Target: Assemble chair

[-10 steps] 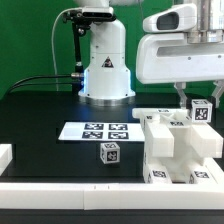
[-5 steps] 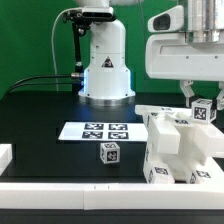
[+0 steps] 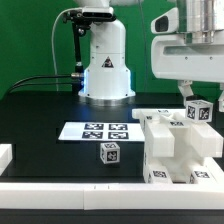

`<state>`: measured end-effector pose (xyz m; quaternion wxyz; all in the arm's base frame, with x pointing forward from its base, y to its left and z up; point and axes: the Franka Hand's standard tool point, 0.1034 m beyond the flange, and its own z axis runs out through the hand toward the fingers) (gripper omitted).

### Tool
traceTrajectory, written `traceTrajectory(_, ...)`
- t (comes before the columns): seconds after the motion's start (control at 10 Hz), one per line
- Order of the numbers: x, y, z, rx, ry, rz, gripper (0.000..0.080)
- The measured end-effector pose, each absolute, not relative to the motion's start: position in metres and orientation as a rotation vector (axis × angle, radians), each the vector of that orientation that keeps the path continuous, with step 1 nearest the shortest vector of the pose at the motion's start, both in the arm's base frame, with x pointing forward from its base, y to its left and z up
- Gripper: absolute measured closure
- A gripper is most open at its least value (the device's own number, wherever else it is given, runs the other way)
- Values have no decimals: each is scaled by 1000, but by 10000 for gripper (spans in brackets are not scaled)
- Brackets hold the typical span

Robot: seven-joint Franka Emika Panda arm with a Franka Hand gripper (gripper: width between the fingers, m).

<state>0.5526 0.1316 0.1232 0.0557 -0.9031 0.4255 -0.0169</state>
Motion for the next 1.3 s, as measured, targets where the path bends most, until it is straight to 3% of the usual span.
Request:
traceTrajectory(0.1,553,131,124,-2802,1159,-56,190)
traceTrajectory(0.3,555,126,126,-2968,683,-49,158)
traceTrajectory(1.0,553,128,121,-3121,-288,-93,151)
traceTrajectory(1.2,554,127,121,-3118,-224,-91,178)
traceTrajectory(1.3,553,128,121,-3120,-126,-89,351)
